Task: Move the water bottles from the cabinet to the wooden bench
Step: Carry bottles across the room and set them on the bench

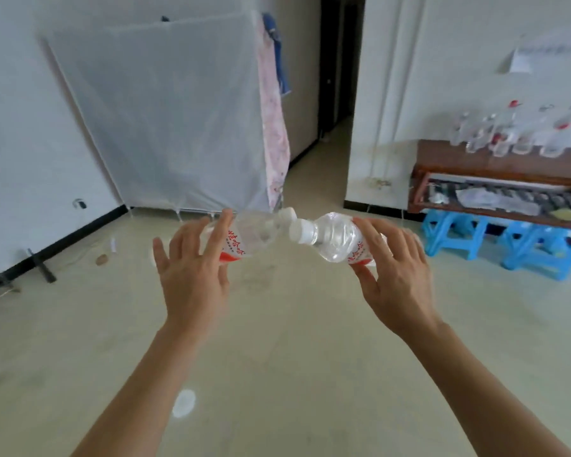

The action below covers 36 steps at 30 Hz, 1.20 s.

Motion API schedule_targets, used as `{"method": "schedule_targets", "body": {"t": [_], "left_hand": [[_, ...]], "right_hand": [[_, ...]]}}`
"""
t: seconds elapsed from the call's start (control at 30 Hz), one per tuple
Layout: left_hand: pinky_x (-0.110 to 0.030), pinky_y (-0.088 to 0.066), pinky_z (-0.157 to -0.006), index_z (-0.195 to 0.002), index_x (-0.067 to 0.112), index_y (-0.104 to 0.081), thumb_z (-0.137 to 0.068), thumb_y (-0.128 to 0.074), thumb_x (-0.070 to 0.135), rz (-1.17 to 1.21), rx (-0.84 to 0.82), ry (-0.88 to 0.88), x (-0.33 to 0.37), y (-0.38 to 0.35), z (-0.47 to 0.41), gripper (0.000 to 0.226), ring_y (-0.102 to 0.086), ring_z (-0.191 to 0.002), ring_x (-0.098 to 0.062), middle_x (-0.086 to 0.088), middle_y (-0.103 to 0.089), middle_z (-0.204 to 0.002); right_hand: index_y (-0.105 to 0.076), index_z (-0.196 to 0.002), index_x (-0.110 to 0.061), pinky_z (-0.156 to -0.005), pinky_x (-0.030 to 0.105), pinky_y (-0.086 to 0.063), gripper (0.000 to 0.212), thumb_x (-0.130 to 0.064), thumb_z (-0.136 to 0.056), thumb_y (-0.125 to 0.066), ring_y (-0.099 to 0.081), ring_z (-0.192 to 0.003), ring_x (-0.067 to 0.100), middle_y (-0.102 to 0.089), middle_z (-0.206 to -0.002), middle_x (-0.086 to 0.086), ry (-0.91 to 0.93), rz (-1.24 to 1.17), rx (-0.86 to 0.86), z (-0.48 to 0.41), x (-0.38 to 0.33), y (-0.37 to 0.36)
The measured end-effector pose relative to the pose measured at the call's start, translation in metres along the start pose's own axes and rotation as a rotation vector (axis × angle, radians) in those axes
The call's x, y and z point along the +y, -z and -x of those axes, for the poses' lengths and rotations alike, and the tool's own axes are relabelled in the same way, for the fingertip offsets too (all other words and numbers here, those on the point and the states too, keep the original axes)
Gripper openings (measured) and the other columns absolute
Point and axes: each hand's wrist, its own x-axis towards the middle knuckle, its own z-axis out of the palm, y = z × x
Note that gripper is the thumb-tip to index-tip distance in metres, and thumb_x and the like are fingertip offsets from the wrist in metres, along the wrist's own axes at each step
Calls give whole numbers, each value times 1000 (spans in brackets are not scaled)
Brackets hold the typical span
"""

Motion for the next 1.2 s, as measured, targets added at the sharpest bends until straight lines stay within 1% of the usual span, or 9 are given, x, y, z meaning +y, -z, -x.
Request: {"method": "schedule_targets", "body": {"t": [0.2,0.4,0.5,0.6,0.77,0.87,1.0,1.1,1.2], "left_hand": [[-68,-28,-110,-154,32,-31,-72,-73,-1,233,24,-157,127,-135,-91,98,-50,-127,-36,-11,-53,-139],[-64,-33,-108,-156,30,-29,-77,-69,0,429,11,-303,228,-272,-200,94,-52,-127,-36,-12,-53,-139],[-68,-34,-105,-156,30,-30,-80,-69,2,494,-19,-365,282,-325,-261,91,-51,-130,-34,-13,-53,-139],[-69,-35,-104,-156,29,-33,-82,-75,8,545,-17,-474,342,-374,-314,87,-52,-127,-35,-14,-55,-135],[-69,-37,-102,-156,27,-33,-80,-79,12,566,-64,-636,444,-446,-363,91,-53,-125,-35,-15,-55,-135],[-69,-38,-102,-156,27,-34,-76,-82,9,555,-91,-708,506,-494,-379,95,-53,-125,-35,-15,-55,-135],[-71,-38,-100,-154,26,-38,-73,-82,5,544,-88,-752,595,-555,-409,95,-54,-123,-35,-14,-56,-132],[-73,-40,-97,-154,26,-35,-72,-82,3,515,-96,-772,667,-598,-451,97,-54,-123,-36,-14,-57,-131],[-75,-39,-97,-154,25,-36,-70,-84,1,491,-89,-740,720,-635,-495,100,-56,-121,-38,-16,-59,-128]], "right_hand": [[-42,-149,-22,-109,62,-36,78,-15,-82,-82,-51,-130,35,-54,-140,11,-156,302,58,-11,148,31],[-41,-145,-22,-108,64,-40,85,-13,-75,-88,-52,-127,39,-56,-137,15,-263,537,125,-66,270,35],[-39,-146,-24,-111,62,-38,86,-13,-76,-88,-51,-129,38,-55,-139,15,-309,632,135,-96,326,38],[-39,-147,-25,-112,67,-34,83,-12,-79,-84,-49,-133,37,-54,-142,13,-378,723,141,-117,383,44],[-45,-147,-21,-109,67,-36,76,-12,-81,-81,-47,-131,37,-55,-138,15,-481,842,195,-123,477,53],[-49,-146,-17,-109,66,-36,72,-13,-81,-80,-46,-129,37,-55,-137,16,-520,891,217,-120,545,56],[-48,-147,-20,-110,67,-34,75,-10,-81,-82,-46,-130,37,-55,-138,15,-568,898,221,-127,654,59],[-44,-148,-22,-111,68,-33,80,-7,-80,-83,-47,-131,38,-55,-138,14,-587,871,215,-153,750,73],[-40,-149,-26,-111,68,-33,85,-5,-79,-83,-47,-132,37,-54,-139,12,-563,853,195,-187,836,84]]}}
